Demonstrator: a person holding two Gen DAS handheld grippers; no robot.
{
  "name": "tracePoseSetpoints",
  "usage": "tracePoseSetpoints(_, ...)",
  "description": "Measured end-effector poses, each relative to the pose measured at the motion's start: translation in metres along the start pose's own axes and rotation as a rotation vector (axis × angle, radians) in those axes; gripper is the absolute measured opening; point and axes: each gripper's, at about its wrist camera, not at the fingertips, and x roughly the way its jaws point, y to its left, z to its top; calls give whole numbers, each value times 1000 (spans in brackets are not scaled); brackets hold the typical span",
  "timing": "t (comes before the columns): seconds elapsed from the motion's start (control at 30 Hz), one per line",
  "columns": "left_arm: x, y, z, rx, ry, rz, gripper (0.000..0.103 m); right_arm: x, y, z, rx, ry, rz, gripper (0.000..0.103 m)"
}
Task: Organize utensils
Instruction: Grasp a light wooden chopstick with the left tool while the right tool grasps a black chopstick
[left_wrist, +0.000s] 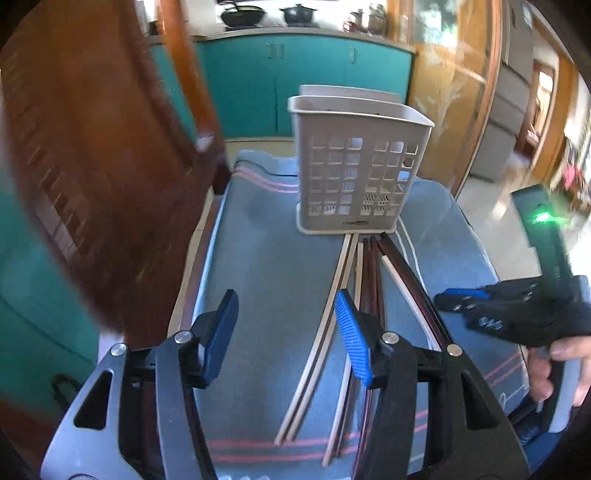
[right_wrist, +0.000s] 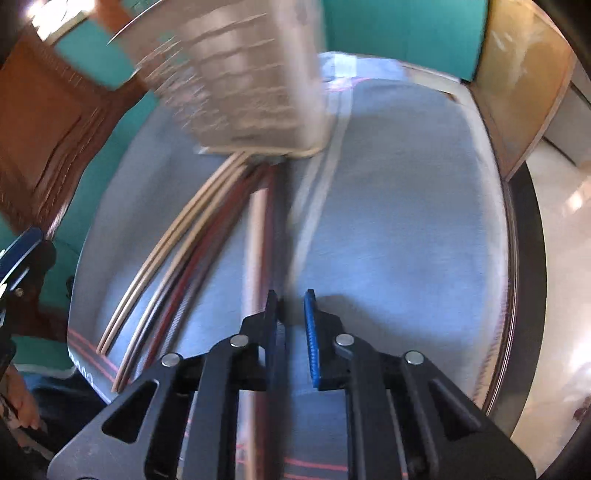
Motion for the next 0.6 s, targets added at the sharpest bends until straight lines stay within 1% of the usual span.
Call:
tracePoseSetpoints(0.1, 27, -13, 22, 47, 74, -58, 55, 1, -14, 7, 30, -23, 42, 16)
tracePoseSetpoints(0.13, 40, -19, 27, 75, 103, -69, 50, 3, -14, 9, 26, -32, 59, 17)
tracePoseSetpoints(0.17, 49, -23, 28, 93, 123, -68, 44, 3, -12, 10, 13, -43, 67, 17)
tracePoseSetpoints(0.23, 69, -29, 23, 114, 176, -68, 37, 4, -3, 3, -24, -56, 72, 17)
tracePoseSetpoints(0.27, 76, -29, 20, 113, 197, -71, 35, 8, 1, 3, -45, -56, 77, 17)
tracePoseSetpoints(0.33, 90, -33, 12, 124, 245, -62, 34, 12, 5, -2, -71, -50, 77, 17)
tracePoseSetpoints(0.4, 96, -37, 8, 149, 262, -36, 33, 12, 10, -3, -106, -64, 45, 18)
tracePoseSetpoints(0.47, 97, -36, 5, 153, 256, -24, 33, 11, 10, -4, -108, -47, 39, 18)
tracePoseSetpoints(0.5, 98, -34, 4, 147, 262, -16, 33, 10, 11, -5, -104, -41, 42, 19)
tracePoseSetpoints(0.57, 100, -27, 3, 117, 270, -26, 33, 11, 7, -4, -100, -26, 46, 19)
tracePoseSetpoints(0.6, 99, -25, 3, 104, 273, -31, 33, 10, 8, -6, -112, -23, 32, 19)
